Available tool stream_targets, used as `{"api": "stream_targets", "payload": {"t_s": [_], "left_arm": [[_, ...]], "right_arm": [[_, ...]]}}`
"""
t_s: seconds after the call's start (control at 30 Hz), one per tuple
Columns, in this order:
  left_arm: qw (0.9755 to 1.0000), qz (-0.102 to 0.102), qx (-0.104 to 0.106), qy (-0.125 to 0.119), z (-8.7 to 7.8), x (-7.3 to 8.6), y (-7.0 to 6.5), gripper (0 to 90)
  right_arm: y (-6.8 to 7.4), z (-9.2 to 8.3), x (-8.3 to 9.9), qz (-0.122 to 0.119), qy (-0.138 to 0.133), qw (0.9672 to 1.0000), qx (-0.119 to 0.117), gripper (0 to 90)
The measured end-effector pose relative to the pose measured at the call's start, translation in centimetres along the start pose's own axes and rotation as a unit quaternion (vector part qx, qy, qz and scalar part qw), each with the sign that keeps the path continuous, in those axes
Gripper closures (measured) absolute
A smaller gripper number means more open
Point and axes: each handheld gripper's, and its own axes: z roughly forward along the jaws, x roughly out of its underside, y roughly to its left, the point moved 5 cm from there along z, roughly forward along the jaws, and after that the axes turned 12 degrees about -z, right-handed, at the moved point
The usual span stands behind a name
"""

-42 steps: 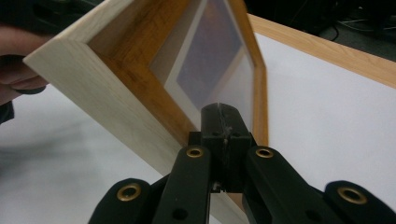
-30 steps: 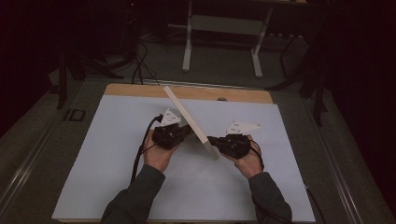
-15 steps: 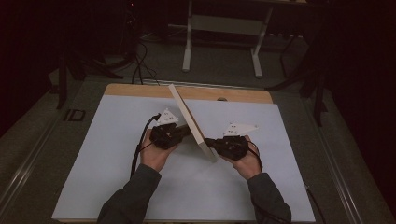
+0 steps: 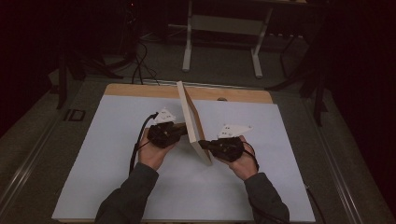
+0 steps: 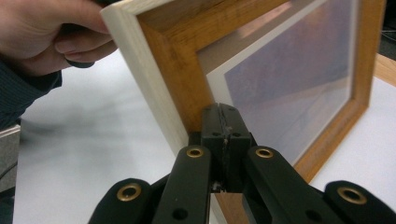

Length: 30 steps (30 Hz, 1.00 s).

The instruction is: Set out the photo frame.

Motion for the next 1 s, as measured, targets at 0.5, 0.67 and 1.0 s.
{"api": "stream_targets", "payload": {"t_s": [0.5, 0.67, 1.0], "left_arm": [[1.0000, -0.003, 0.001, 0.001, -0.4, 0.2, 0.4, 90.0], [0.9999, -0.008, 0.009, -0.003, -0.3, 0.3, 0.5, 90.0], [0.9995, -0.016, 0.028, -0.005, -0.2, 0.2, 0.9, 90.0]], "right_arm": [[0.6, 1.0, -0.7, -0.001, -0.003, 1.0000, -0.007, 90.0], [0.8, 1.4, -1.1, -0.004, -0.002, 0.9999, -0.011, 90.0], [0.9, 2.0, -1.6, -0.002, -0.006, 0.9999, -0.008, 90.0]]}}
